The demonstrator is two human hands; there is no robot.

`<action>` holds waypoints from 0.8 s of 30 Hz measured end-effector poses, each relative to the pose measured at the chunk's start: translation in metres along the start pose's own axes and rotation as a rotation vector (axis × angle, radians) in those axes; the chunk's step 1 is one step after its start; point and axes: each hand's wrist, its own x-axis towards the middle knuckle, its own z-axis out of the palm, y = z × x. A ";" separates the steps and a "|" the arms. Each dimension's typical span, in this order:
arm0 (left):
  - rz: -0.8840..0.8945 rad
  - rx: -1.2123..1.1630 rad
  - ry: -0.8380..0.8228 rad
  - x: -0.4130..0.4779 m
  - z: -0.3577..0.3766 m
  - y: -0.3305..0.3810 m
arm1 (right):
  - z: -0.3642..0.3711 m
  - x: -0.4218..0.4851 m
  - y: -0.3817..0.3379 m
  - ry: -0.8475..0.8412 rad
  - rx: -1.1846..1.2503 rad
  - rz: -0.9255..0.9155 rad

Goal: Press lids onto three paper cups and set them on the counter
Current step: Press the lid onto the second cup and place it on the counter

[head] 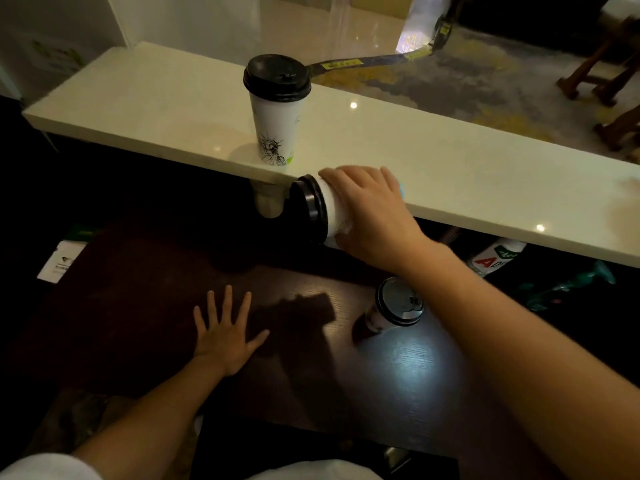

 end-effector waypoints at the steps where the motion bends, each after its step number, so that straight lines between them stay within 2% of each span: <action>1: 0.004 -0.002 -0.008 0.000 -0.001 0.000 | -0.006 0.005 0.000 -0.035 -0.130 -0.038; 4: 0.015 0.008 -0.034 -0.001 -0.004 0.000 | -0.026 0.012 -0.013 -0.109 -0.459 -0.149; 7: 0.014 -0.003 -0.057 -0.002 -0.005 0.000 | -0.033 0.011 -0.032 -0.192 -0.677 -0.188; 12: 0.002 -0.010 -0.078 0.000 -0.007 0.000 | 0.008 0.001 -0.048 -0.336 -0.993 -0.240; 18: 0.001 -0.012 -0.088 -0.001 -0.007 0.000 | 0.068 -0.009 -0.051 -0.484 -1.102 -0.256; 24: 0.011 -0.010 -0.100 -0.002 -0.008 -0.002 | 0.062 -0.014 -0.052 -0.411 -0.995 -0.267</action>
